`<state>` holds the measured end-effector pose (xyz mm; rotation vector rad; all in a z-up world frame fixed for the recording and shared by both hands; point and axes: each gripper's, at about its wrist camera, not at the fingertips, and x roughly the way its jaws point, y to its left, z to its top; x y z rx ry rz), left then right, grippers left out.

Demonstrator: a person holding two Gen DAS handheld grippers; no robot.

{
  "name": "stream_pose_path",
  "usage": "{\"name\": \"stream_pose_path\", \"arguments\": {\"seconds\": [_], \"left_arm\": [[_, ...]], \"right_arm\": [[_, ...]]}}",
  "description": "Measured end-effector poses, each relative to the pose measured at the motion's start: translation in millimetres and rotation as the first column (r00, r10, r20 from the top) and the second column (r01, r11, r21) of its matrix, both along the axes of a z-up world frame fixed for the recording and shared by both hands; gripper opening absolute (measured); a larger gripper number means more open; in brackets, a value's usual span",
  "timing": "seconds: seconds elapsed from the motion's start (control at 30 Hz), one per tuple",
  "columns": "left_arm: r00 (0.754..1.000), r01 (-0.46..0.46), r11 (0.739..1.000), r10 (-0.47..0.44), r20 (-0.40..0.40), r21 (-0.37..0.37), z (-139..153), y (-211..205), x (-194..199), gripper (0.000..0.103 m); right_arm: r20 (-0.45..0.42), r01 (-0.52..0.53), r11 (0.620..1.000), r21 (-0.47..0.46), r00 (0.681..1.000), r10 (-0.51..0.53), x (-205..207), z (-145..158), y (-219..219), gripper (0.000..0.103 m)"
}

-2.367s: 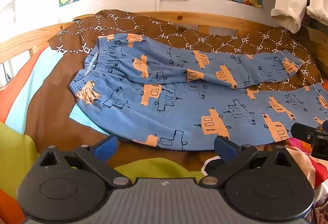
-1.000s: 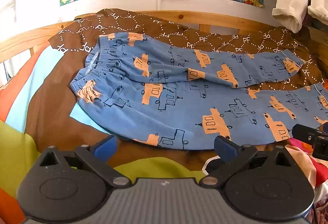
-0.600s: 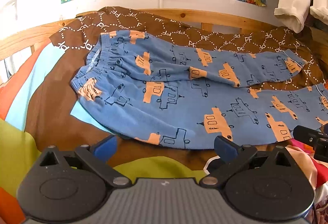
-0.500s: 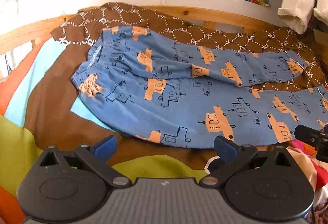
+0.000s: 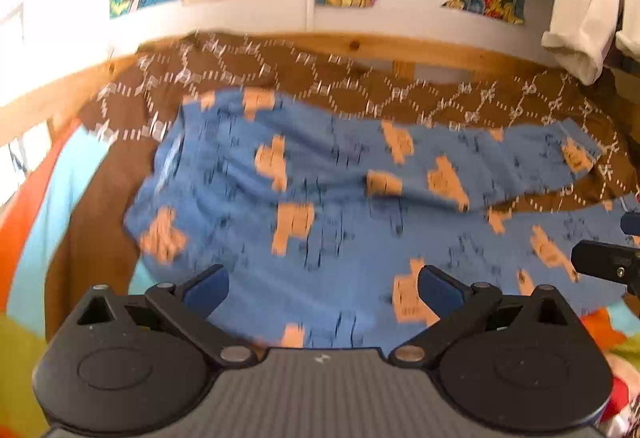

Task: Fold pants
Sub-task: 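Move both tools to the pant leg cuffs and close on them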

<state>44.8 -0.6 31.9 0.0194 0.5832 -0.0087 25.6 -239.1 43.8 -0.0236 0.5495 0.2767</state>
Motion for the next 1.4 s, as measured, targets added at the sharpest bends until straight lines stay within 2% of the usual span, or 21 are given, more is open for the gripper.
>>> {"name": "stream_pose_path", "arguments": {"seconds": [0.23, 0.33, 0.47, 0.53, 0.63, 0.73, 0.8, 0.87, 0.93, 1.0, 1.1, 1.17, 1.3, 1.4], "left_arm": [[0.996, 0.017, 0.999, -0.022, 0.088, 0.051, 42.0, 4.3, 37.4, 0.103], [0.991, 0.039, 0.998, -0.045, 0.125, 0.055, 61.3, 7.9, 55.1, 0.103], [0.986, 0.052, 0.996, -0.063, 0.153, 0.073, 78.0, 13.4, 82.8, 0.103], [0.988, 0.046, 0.995, -0.058, 0.144, 0.083, 82.2, 16.4, 99.6, 0.103], [0.989, 0.067, 0.993, -0.079, 0.129, 0.096, 83.9, 23.8, 124.7, 0.103], [0.983, 0.128, 0.980, -0.146, 0.115, 0.152, 82.5, 24.0, 152.1, 0.103], [0.971, 0.187, 0.963, -0.211, 0.115, 0.192, 79.6, 20.3, 170.6, 0.103], [0.957, 0.245, 0.940, -0.274, 0.097, 0.238, 72.8, 11.3, 193.8, 0.103], [0.948, 0.286, 0.910, -0.314, 0.049, 0.301, 62.3, -2.0, 220.2, 0.103], [0.939, 0.323, 0.887, -0.343, 0.005, 0.330, 51.2, -15.6, 243.1, 0.103], [0.914, 0.401, 0.868, -0.400, -0.066, 0.292, 36.0, -32.5, 276.6, 0.103], [0.887, 0.463, 0.850, -0.445, -0.127, 0.253, 25.4, -42.2, 297.0, 0.103], [0.827, 0.559, 0.802, -0.521, -0.212, 0.208, 9.6, -55.3, 328.7, 0.103], [0.800, 0.596, 0.777, -0.550, -0.242, 0.204, 1.2, -63.7, 344.8, 0.103]], "right_arm": [[-0.030, -0.115, 0.990, -0.080, 0.993, 0.113, 57.0, 64.2, -9.3, 0.102], [-0.054, -0.205, 0.968, -0.141, 0.978, 0.200, 90.3, 96.4, -4.0, 0.102], [-0.108, -0.309, 0.937, -0.161, 0.949, 0.295, 138.6, 116.1, 5.8, 0.102], [-0.134, -0.361, 0.920, -0.152, 0.930, 0.343, 162.6, 110.6, 11.8, 0.102], [-0.153, -0.468, 0.873, -0.137, 0.881, 0.448, 189.4, 78.8, 11.9, 0.102], [-0.233, -0.566, 0.816, -0.118, 0.815, 0.531, 205.4, 44.0, 3.4, 0.102], [-0.245, -0.601, 0.793, -0.101, 0.788, 0.565, 212.8, 33.7, -8.5, 0.102], [-0.231, -0.594, 0.797, -0.106, 0.794, 0.562, 224.2, 29.4, -22.1, 0.102], [-0.226, -0.558, 0.825, -0.086, 0.817, 0.530, 244.6, 27.6, -36.5, 0.102], [-0.233, -0.519, 0.853, -0.050, 0.837, 0.496, 268.7, 27.6, -46.8, 0.102], [-0.251, -0.508, 0.861, -0.030, 0.837, 0.486, 304.4, 29.8, -57.7, 0.102], [-0.303, -0.506, 0.862, -0.038, 0.828, 0.472, 329.3, 27.8, -63.4, 0.102], [-0.399, -0.523, 0.852, -0.006, 0.783, 0.478, 371.8, 11.4, -73.3, 0.102], [-0.426, -0.495, 0.869, -0.006, 0.787, 0.446, 390.5, -2.8, -79.5, 0.099]]}}
